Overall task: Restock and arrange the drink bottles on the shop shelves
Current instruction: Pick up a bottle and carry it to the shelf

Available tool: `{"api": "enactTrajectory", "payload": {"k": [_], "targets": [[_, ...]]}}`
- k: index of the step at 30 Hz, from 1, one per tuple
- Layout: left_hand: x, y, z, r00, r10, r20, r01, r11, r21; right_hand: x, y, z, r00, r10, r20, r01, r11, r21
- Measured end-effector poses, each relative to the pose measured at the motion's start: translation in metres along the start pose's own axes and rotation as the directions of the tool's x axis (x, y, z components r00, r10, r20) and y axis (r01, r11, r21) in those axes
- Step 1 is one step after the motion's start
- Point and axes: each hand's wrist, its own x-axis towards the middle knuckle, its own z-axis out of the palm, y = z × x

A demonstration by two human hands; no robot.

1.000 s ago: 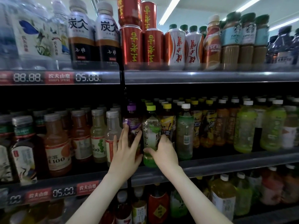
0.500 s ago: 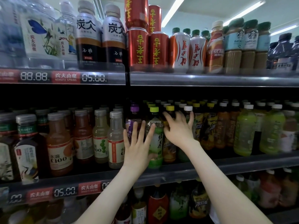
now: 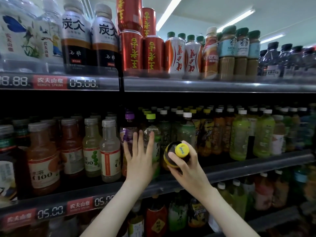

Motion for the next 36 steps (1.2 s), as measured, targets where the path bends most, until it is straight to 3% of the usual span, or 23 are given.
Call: {"api": "enactTrajectory", "payload": {"k": [3, 8, 11, 14, 18, 25, 27, 29, 31, 36], "targets": [[0.0, 0.014, 0.004, 1.0, -0.003, -0.028, 0.001, 0.998, -0.059, 0.001, 0.005, -0.021, 0.996, -0.031, -0.083, 0.031, 0.999, -0.009], [0.006, 0.052, 0.008, 0.996, 0.053, -0.067, -0.064, 0.982, -0.176, 0.017, 0.027, -0.07, 0.954, 0.075, -0.291, -0.059, 0.996, 0.064], [0.013, 0.073, 0.013, 0.995, 0.102, -0.019, -0.104, 0.971, -0.217, 0.019, 0.048, -0.086, 0.933, 0.164, -0.321, -0.158, 0.986, 0.046], [0.025, 0.089, 0.015, 0.989, 0.12, 0.088, -0.085, 0.94, -0.33, 0.018, 0.071, -0.087, 0.919, 0.324, -0.223, -0.322, 0.946, 0.049], [0.036, 0.106, 0.023, 0.976, 0.077, 0.204, 0.033, 0.873, -0.487, 0.015, 0.105, -0.067, 0.869, 0.494, 0.029, -0.494, 0.866, 0.076], [0.045, 0.108, 0.036, 0.949, 0.048, 0.311, 0.116, 0.866, -0.486, 0.025, 0.127, -0.029, 0.774, 0.567, 0.281, -0.625, 0.753, 0.203], [0.046, 0.108, 0.036, 0.946, 0.041, 0.322, 0.134, 0.854, -0.503, 0.031, 0.13, -0.027, 0.715, 0.57, 0.405, -0.665, 0.733, 0.144], [0.048, 0.108, 0.036, 0.942, 0.041, 0.334, 0.142, 0.852, -0.505, 0.035, 0.131, -0.025, 0.612, 0.597, 0.52, -0.701, 0.714, 0.005], [0.048, 0.109, 0.036, 0.939, 0.047, 0.341, 0.141, 0.851, -0.506, 0.035, 0.127, -0.021, 0.555, 0.618, 0.557, -0.71, 0.701, -0.07], [0.049, 0.111, 0.033, 0.935, 0.036, 0.354, 0.153, 0.856, -0.493, 0.033, 0.116, -0.012, 0.571, 0.639, 0.515, -0.712, 0.698, -0.077]]}}
